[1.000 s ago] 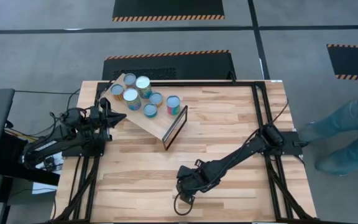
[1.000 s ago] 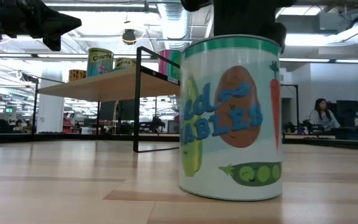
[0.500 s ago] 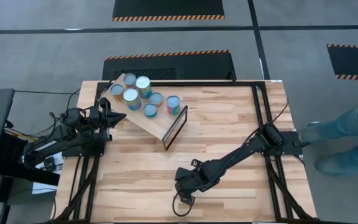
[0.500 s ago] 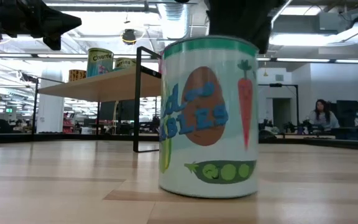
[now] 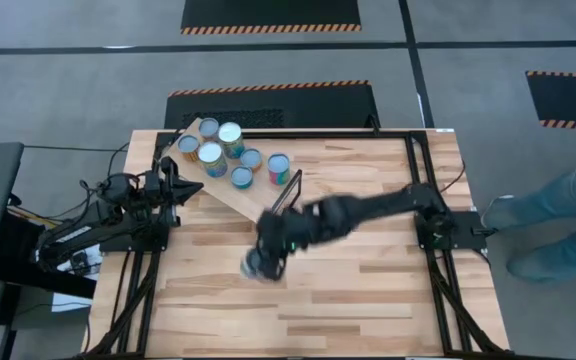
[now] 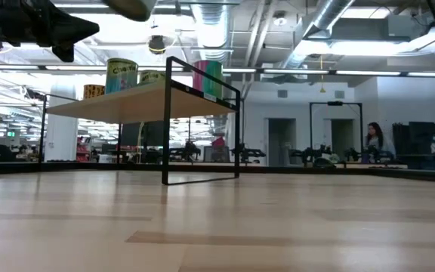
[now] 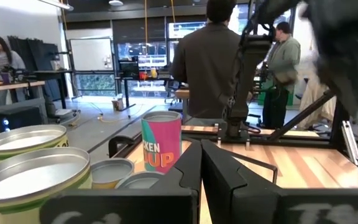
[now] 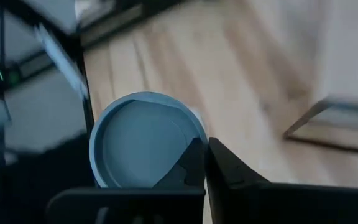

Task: Pick and place cans onto a shelf
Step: Put the canned mixed vegetables on the shelf

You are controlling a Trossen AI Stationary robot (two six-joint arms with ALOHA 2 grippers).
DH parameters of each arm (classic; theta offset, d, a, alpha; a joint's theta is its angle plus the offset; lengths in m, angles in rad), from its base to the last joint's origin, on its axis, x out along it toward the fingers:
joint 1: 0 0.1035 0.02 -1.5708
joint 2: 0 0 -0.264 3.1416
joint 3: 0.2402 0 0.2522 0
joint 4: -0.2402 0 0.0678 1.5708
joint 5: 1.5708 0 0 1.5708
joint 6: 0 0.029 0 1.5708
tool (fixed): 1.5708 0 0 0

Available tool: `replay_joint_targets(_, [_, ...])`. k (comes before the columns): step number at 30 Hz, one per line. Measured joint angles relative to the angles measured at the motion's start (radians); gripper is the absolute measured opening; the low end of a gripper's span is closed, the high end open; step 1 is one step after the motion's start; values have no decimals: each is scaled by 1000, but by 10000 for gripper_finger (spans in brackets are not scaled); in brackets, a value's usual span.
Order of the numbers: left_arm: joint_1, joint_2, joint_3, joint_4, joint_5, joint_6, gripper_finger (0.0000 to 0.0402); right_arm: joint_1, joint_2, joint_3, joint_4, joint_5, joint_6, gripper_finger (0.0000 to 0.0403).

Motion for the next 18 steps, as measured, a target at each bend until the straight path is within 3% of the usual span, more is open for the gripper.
replay_joint_targets(4, [0,0,0,-3,0,0,0,-104,-3,92,-75,21,-24,6])
replay_joint_targets(10, [0,0,0,-3,0,0,0,-249,-2,103,-133,16,-33,8])
replay_joint_targets(18, [0,0,0,-1,0,2,0,-324,11,102,-163,16,-20,8])
